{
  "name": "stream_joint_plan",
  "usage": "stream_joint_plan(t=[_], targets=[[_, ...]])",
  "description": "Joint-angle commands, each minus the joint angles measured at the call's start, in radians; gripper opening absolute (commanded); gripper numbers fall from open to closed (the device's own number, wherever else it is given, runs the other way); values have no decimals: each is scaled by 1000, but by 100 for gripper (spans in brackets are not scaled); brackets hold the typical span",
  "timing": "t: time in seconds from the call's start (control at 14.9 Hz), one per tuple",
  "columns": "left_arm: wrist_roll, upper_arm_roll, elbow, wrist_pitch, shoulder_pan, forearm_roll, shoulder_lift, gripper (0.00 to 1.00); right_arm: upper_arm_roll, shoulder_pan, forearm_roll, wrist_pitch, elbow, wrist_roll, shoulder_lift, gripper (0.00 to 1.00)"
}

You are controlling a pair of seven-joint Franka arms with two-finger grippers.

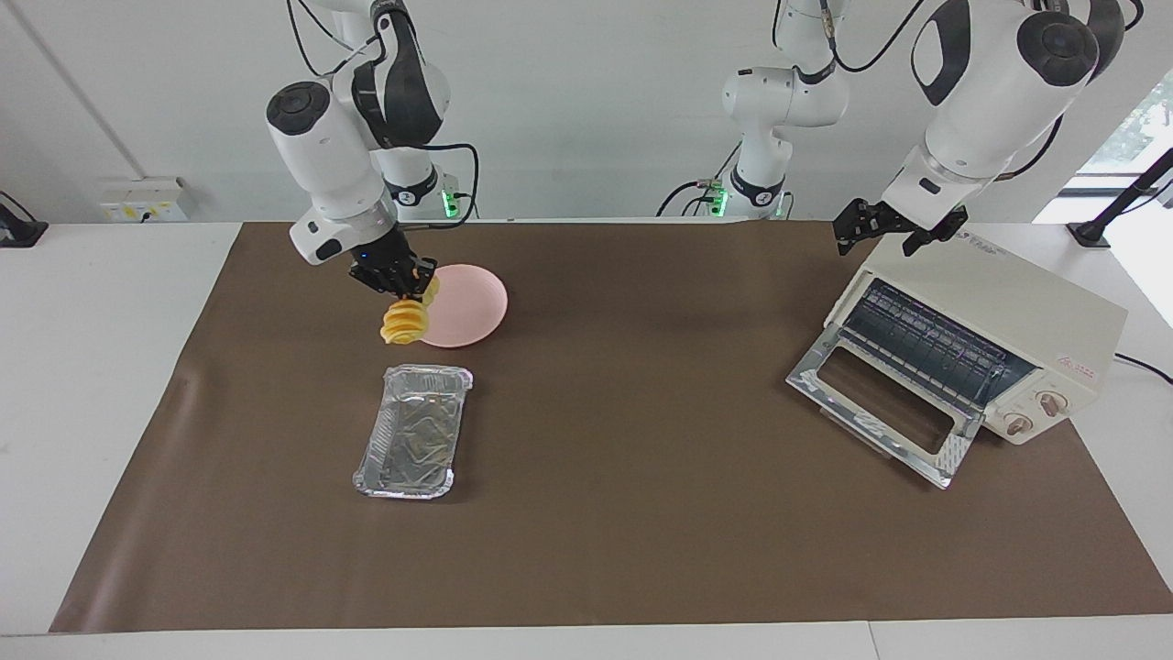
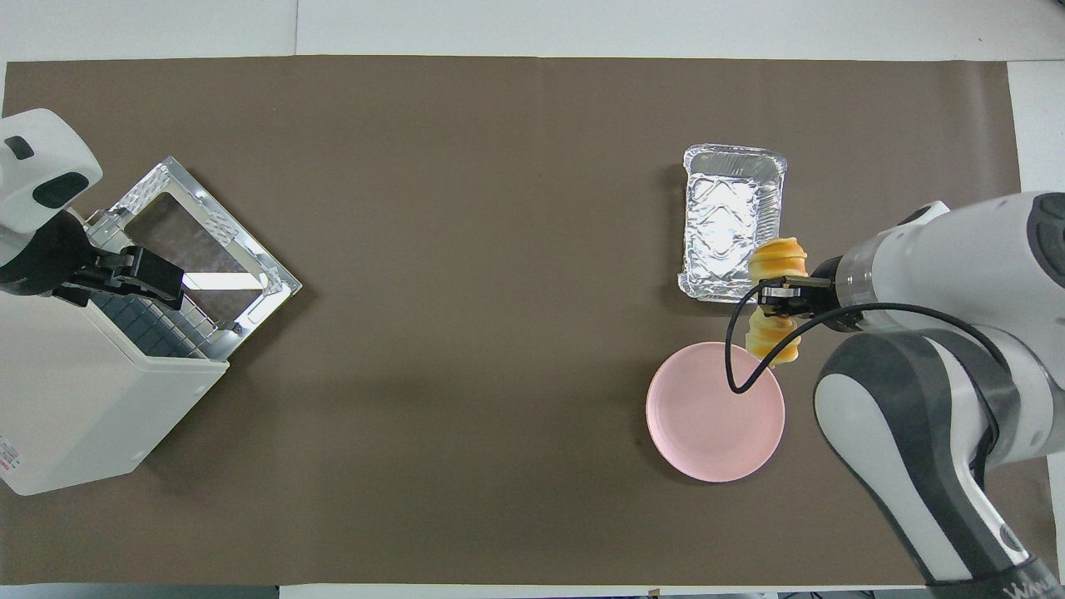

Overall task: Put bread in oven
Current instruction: 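Lift the bread roll with the right gripper over the foil tray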

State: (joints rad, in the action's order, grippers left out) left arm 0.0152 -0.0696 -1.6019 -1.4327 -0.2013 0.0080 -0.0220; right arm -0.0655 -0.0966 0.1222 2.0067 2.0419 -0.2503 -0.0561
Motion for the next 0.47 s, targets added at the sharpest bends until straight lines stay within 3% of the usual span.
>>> stream_joint_plan(t=[0.0,0.13,0.4], targets=[[-5,7,-16,-12,10,15,20,100,-11,5,-21,-28,-201,17,180,0],[-5,7,-16,-12,10,15,20,100,-11,9,-21,-8,-273,23,260,0],[-5,7,-16,-12,10,15,20,100,-11,47,-4,99,-273,58,353,0]])
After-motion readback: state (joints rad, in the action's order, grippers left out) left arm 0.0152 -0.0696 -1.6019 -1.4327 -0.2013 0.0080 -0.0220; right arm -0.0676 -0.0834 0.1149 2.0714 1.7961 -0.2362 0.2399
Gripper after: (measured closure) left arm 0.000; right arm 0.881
